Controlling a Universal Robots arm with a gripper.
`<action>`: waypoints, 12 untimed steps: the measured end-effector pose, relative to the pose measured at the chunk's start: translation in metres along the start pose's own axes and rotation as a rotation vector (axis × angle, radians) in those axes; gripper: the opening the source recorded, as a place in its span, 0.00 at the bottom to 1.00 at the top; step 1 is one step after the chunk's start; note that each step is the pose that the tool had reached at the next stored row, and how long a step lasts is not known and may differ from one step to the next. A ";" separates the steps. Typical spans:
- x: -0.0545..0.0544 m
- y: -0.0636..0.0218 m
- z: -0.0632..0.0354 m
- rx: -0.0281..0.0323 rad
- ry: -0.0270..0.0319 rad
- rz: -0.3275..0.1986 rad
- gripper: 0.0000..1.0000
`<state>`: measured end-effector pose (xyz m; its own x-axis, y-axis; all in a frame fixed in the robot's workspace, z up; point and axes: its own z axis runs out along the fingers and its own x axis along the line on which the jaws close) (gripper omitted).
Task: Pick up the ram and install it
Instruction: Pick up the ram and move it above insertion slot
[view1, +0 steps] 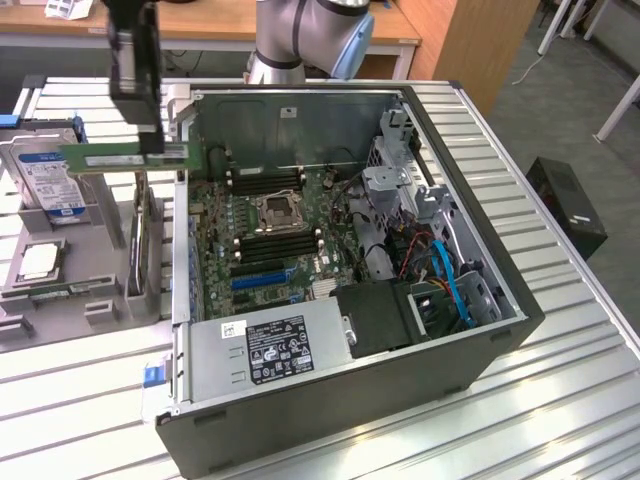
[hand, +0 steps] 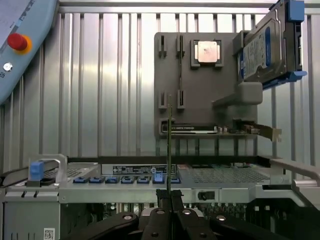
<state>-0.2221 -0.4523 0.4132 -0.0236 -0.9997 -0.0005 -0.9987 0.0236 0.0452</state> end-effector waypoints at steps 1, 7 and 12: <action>0.000 -0.0046 -0.0001 -0.0006 -0.0001 0.000 0.12; -0.001 -0.0317 -0.0014 -0.0051 0.0001 0.000 0.12; -0.001 -0.0544 -0.0024 -0.0089 0.0002 0.000 0.12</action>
<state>-0.1676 -0.4523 0.4132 -0.0237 -0.9997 -0.0003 -0.9983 0.0236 0.0542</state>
